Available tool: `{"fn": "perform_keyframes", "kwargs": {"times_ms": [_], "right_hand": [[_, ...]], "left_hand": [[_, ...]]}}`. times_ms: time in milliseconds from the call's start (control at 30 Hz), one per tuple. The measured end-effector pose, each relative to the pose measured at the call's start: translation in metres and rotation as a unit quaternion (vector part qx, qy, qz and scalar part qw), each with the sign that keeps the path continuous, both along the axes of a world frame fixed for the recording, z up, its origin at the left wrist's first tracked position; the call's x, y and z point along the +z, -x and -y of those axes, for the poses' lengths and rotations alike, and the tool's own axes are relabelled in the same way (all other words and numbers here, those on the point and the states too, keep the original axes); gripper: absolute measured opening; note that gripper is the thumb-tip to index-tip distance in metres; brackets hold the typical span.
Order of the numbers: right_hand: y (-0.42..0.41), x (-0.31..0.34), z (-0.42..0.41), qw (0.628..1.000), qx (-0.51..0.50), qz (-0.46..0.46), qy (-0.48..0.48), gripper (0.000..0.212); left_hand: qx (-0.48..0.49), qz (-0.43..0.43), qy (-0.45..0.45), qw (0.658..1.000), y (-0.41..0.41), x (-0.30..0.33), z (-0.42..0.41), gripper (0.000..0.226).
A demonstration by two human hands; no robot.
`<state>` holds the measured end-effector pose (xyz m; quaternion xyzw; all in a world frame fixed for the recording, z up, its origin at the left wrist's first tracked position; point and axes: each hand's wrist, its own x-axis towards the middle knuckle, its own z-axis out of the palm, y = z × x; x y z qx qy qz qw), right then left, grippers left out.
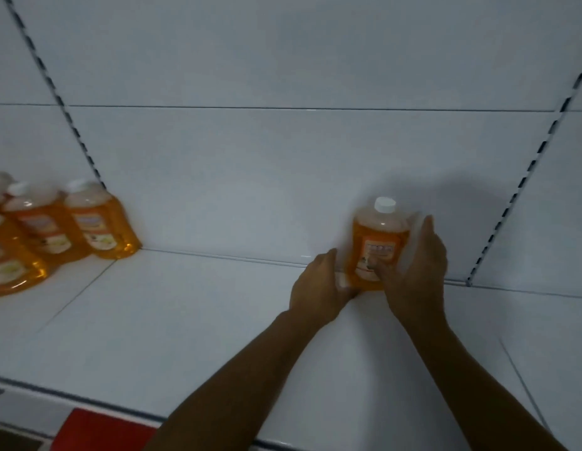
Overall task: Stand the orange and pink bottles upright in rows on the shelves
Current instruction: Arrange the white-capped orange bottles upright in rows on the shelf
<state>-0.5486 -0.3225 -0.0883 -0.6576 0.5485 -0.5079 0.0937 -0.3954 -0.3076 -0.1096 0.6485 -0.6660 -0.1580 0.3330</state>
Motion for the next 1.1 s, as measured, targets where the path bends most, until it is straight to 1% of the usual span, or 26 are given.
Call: {"fn": "perform_keyframes", "kwargs": {"times_ms": [33, 100, 167, 267, 333, 400, 533, 700, 867, 900, 967, 1033, 1100], "right_hand": [[-0.001, 0.0, -0.004, 0.999, -0.024, -0.022, 0.039, 0.098], [-0.009, 0.0, -0.009, 0.992, -0.038, -0.038, 0.116, 0.087], [-0.029, 0.001, -0.01, 0.986, -0.014, -0.044, 0.163, 0.081], [-0.08, -0.001, -0.016, 0.973, 0.036, -0.077, 0.216, 0.074], [-0.122, -0.005, -0.021, 0.966, 0.069, -0.104, 0.228, 0.072], [-0.168, -0.008, -0.025, 0.965, 0.103, -0.109, 0.216, 0.07], [-0.265, -0.009, -0.032, 0.966, 0.178, -0.097, 0.159, 0.069], [-0.367, -0.007, -0.035, 0.963, 0.216, -0.112, 0.114, 0.073], [-0.429, -0.006, -0.03, 0.958, 0.23, -0.144, 0.097, 0.079], [-0.437, -0.005, -0.027, 0.956, 0.232, -0.15, 0.095, 0.08], [-0.453, -0.003, -0.021, 0.955, 0.24, -0.154, 0.084, 0.083], [-0.467, 0.0, -0.017, 0.954, 0.255, -0.144, 0.07, 0.086], [-0.477, 0.003, -0.014, 0.95, 0.275, -0.131, 0.064, 0.086]], "left_hand": [[0.017, 0.028, -0.001, 0.999, -0.013, -0.001, -0.005, 0.081], [0.06, 0.054, 0.008, 0.997, -0.049, -0.003, -0.017, 0.081], [0.1, 0.05, 0.006, 0.994, -0.089, -0.001, -0.033, 0.077], [0.159, 0.04, -0.011, 0.986, -0.154, -0.001, -0.056, 0.073], [0.19, 0.032, -0.021, 0.981, -0.195, -0.003, -0.07, 0.072], [0.211, 0.018, -0.021, 0.977, -0.234, -0.005, -0.081, 0.071], [0.252, -0.005, -0.02, 0.968, -0.305, -0.005, -0.098, 0.07], [0.277, -0.044, -0.006, 0.96, -0.377, -0.001, -0.11, 0.069], [0.268, -0.09, 0.055, 0.958, -0.416, 0.003, -0.106, 0.071], [0.258, -0.109, 0.067, 0.957, -0.419, 0.007, -0.104, 0.068], [0.229, -0.147, 0.091, 0.958, -0.425, 0.012, -0.096, 0.055], [0.21, -0.173, 0.097, 0.958, -0.426, 0.012, -0.089, 0.045], [0.202, -0.194, 0.085, 0.956, -0.425, 0.008, -0.081, 0.048]]}}
